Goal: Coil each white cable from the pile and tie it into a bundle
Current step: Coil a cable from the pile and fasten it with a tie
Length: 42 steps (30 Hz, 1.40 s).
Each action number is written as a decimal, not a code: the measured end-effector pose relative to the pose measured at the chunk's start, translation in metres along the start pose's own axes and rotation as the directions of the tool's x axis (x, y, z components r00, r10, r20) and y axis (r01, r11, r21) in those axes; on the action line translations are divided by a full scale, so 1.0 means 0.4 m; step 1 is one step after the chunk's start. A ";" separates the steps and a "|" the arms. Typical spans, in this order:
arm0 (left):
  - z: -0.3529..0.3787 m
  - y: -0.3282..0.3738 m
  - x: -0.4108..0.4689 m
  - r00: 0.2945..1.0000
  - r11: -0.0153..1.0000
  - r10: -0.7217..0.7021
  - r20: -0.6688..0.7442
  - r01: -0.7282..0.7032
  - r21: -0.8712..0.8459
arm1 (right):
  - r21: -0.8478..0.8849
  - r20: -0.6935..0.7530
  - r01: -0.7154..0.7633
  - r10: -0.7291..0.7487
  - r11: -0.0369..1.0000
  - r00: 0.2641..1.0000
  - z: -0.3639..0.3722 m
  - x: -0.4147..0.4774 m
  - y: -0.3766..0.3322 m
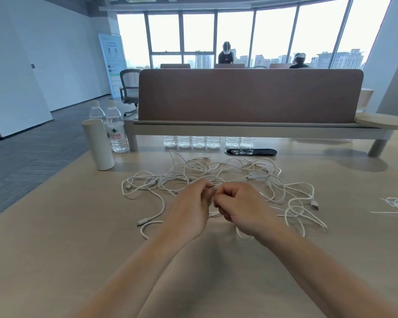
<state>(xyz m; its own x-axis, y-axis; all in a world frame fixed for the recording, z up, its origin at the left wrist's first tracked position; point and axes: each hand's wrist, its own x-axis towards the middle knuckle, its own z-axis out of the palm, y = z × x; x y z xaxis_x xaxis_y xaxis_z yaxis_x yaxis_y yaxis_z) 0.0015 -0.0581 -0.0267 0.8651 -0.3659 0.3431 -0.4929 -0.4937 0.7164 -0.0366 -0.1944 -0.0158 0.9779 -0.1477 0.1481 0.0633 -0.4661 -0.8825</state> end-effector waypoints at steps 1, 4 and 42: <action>-0.001 -0.001 0.001 1.000 1.000 -0.005 -0.007 0.005 0.009 | -0.006 0.005 0.009 -0.009 1.000 1.000 -0.003 0.000 0.000; -0.005 -0.006 0.003 1.000 0.999 -0.002 -0.015 0.002 0.034 | -0.031 0.026 0.033 -0.032 0.999 0.999 -0.011 -0.002 -0.002; -0.038 -0.018 0.034 0.920 0.726 -0.241 0.309 0.383 -0.572 | 0.342 0.079 -0.129 0.108 0.931 0.991 -0.022 0.002 0.006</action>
<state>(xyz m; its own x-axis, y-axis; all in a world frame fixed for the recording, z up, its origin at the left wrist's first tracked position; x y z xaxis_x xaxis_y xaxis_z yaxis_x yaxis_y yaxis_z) 0.0183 -0.0477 -0.0178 0.8860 -0.4614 -0.0453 0.0264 -0.0473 0.9985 -0.0377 -0.2034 -0.0138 0.9916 -0.1282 0.0161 0.0011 -0.1164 -0.9932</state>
